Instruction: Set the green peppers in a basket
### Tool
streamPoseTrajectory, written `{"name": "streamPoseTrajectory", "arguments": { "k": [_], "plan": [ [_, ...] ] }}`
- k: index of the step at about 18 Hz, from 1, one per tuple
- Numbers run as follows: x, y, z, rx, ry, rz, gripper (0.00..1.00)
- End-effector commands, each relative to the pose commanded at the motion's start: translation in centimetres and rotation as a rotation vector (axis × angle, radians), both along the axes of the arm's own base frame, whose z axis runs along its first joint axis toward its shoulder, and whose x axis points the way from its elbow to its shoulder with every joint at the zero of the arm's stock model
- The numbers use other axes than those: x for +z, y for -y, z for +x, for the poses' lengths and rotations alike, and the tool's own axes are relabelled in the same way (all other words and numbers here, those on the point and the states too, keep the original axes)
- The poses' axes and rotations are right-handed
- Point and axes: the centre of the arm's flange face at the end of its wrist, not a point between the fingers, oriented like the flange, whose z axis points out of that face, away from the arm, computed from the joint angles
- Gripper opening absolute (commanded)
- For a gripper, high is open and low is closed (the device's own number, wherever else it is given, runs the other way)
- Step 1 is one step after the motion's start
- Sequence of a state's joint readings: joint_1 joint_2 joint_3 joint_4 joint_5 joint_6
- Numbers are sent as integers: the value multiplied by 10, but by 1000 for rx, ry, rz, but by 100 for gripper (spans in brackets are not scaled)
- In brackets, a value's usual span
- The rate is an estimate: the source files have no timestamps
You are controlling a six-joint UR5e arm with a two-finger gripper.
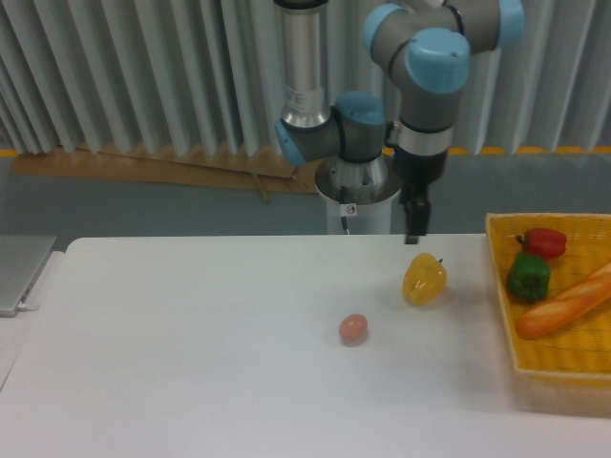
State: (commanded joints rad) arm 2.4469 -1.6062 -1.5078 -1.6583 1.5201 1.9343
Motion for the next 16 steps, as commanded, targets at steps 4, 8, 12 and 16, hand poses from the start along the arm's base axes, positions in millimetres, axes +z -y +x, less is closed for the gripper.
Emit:
{"name": "streamPoseTrajectory", "arguments": {
  "k": [4, 8, 12, 16],
  "plan": [
    [5, -4, 11, -26, -9, 8, 100],
    [4, -4, 11, -51, -52, -41, 100],
    [5, -2, 12, -60, -79, -72, 100],
    [6, -2, 13, -59, -80, -71, 100]
  ]
}}
